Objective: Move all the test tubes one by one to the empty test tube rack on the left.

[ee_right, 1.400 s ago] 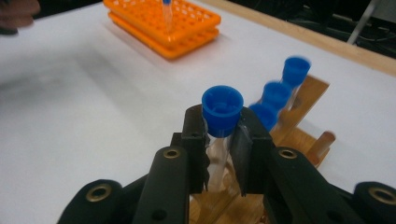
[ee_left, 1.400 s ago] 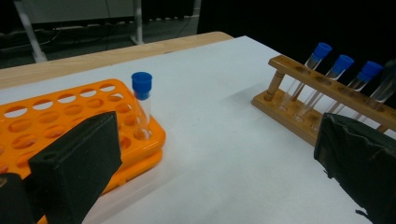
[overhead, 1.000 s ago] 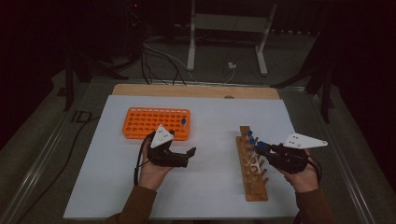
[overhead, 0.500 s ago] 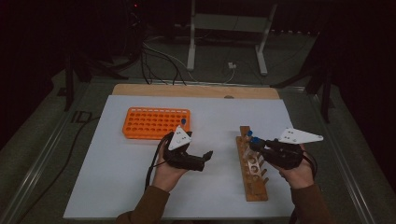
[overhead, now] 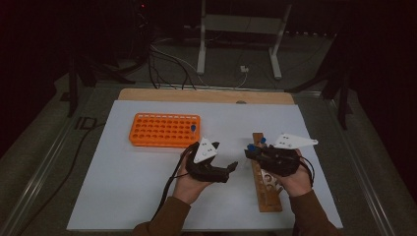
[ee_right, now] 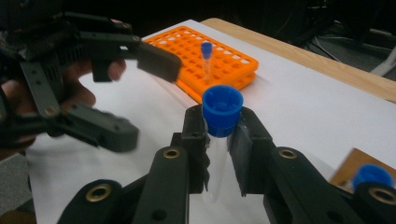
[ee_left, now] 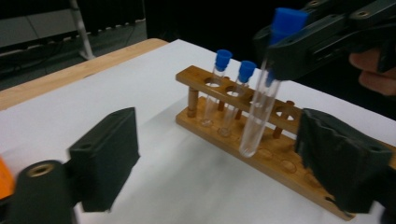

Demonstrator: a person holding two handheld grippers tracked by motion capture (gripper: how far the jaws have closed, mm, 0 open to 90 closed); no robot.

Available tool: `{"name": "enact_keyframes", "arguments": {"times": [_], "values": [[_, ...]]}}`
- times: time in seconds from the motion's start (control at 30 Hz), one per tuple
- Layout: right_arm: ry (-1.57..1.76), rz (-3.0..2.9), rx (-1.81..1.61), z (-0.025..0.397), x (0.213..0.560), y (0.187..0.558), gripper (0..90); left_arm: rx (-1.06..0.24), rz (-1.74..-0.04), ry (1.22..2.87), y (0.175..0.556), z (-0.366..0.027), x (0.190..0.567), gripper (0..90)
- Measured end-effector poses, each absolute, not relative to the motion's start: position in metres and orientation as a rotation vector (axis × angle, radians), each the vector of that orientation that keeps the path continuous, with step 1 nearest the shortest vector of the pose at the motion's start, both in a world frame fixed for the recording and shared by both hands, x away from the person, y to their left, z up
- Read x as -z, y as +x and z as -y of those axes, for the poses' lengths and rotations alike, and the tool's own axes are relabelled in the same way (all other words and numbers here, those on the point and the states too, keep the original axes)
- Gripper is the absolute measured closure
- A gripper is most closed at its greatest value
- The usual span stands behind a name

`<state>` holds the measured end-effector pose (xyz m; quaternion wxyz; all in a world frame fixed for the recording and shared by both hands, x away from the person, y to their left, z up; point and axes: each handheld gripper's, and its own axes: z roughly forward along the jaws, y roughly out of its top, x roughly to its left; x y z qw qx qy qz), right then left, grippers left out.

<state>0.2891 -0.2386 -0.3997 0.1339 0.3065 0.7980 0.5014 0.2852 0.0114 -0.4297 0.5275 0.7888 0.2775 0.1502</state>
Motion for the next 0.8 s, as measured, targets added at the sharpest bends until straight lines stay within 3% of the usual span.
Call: {"name": "enact_keyframes", "arguments": {"times": [0.07,0.17,0.37,0.8], "values": [[0.885,-2.320,-1.460,0.234,0.400,0.289,76.6,-0.363,-0.648,1.889,0.284,-0.008,0.430,19.3],[0.877,-2.329,-1.462,0.228,0.401,0.290,76.6,-0.360,-0.618,1.890,0.282,-0.004,0.432,37.0],[0.876,-2.338,-1.474,0.221,0.402,0.291,76.5,-0.340,-0.583,1.912,0.282,0.004,0.434,55.6],[0.871,-2.347,-1.491,0.216,0.403,0.290,76.5,-0.344,-0.566,1.927,0.284,0.009,0.438,76.7]]}}
